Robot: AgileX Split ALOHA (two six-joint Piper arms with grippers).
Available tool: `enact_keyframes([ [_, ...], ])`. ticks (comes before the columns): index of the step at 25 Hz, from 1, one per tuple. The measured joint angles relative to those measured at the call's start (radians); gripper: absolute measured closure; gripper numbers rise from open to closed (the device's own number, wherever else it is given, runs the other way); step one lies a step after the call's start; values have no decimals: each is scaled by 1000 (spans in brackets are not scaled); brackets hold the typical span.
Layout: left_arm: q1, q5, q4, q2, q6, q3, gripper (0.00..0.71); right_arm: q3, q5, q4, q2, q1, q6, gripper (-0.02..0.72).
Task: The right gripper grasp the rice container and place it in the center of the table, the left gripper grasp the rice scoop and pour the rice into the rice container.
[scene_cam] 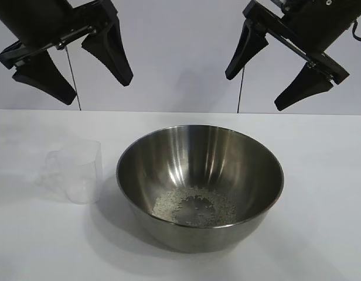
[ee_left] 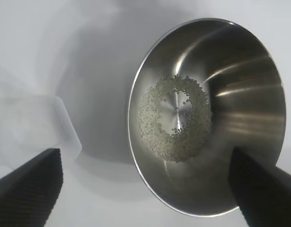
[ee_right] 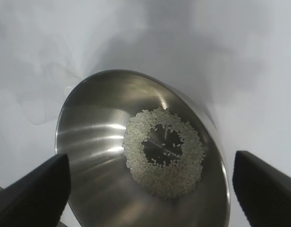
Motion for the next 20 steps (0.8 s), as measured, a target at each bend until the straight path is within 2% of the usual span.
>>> enact_keyframes([
  [20,0,-18,-2,0,0,0,24,0,-7,-4,0,0,-1,60],
])
